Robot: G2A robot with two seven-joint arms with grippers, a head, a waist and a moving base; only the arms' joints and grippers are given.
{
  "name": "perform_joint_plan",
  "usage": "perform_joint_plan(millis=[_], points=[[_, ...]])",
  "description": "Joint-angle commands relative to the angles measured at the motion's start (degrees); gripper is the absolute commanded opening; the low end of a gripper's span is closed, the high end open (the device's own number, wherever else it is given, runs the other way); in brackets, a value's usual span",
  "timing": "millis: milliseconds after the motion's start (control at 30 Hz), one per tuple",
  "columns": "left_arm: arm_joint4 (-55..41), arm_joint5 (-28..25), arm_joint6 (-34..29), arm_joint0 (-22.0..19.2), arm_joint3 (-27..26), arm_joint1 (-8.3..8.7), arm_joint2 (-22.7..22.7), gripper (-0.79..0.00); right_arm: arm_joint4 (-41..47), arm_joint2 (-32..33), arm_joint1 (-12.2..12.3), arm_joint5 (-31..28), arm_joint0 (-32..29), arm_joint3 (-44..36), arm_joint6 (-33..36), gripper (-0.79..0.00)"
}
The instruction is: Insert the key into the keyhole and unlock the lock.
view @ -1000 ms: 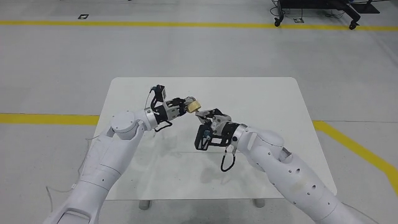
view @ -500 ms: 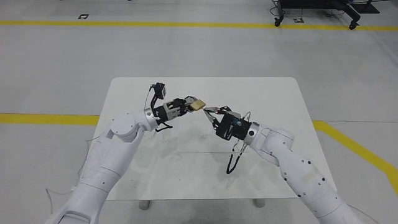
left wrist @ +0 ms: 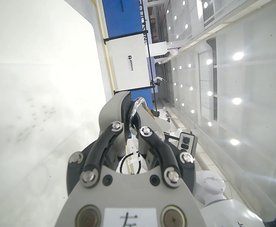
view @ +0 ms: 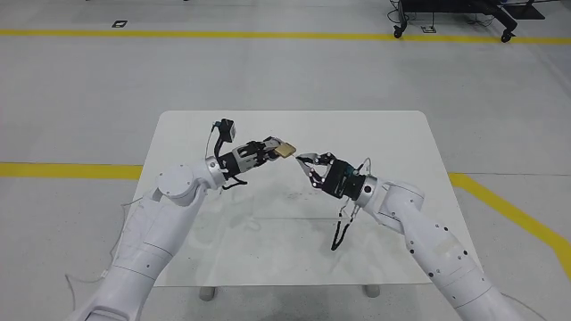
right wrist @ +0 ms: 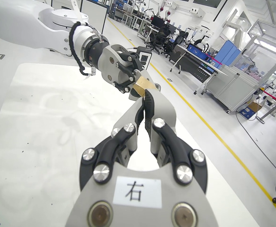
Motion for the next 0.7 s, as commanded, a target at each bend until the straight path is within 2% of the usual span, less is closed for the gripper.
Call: perform_joint_plan(millis=[0, 100, 167, 333, 500, 667], points=[[-0.85, 1.56, -0.04, -0.4, 0.6, -0.08, -0.01, -0.785, -1.03, 0.8, 0.23, 0.16, -0.49, -0.23, -1.05, 0.0], [-1.21, 4.09, -0.46, -1.08, 1.52, -0.19, 0.39, -0.785, -1.41, 3.36, 0.78, 1.2, -2.46, -1.11, -2.93, 0.0], [-0.72, 7.64, -0.85, -2.05, 2.58, -0.33, 1.24, -0.785, -0.73, 6.4, 1.36, 1.51, -4.42, -1.62, -5.6, 0.0], [6.19, 13.96, -2.45, -5.11, 4.3, -0.85, 6.0, -0.785, 1.68, 15.21, 3.13, -2.96, -10.3, -2.27, -19.44, 0.0], [18.83, 15.24, 0.28, -7.23, 4.42, -1.46, 11.99, -0.785, 1.68, 15.21, 3.13, -2.96, -10.3, -2.27, -19.44, 0.0], [27.1, 16.65, 1.36, -8.37, 4.95, -2.15, 16.54, -0.785, 1.68, 15.21, 3.13, -2.96, -10.3, -2.27, -19.44, 0.0]])
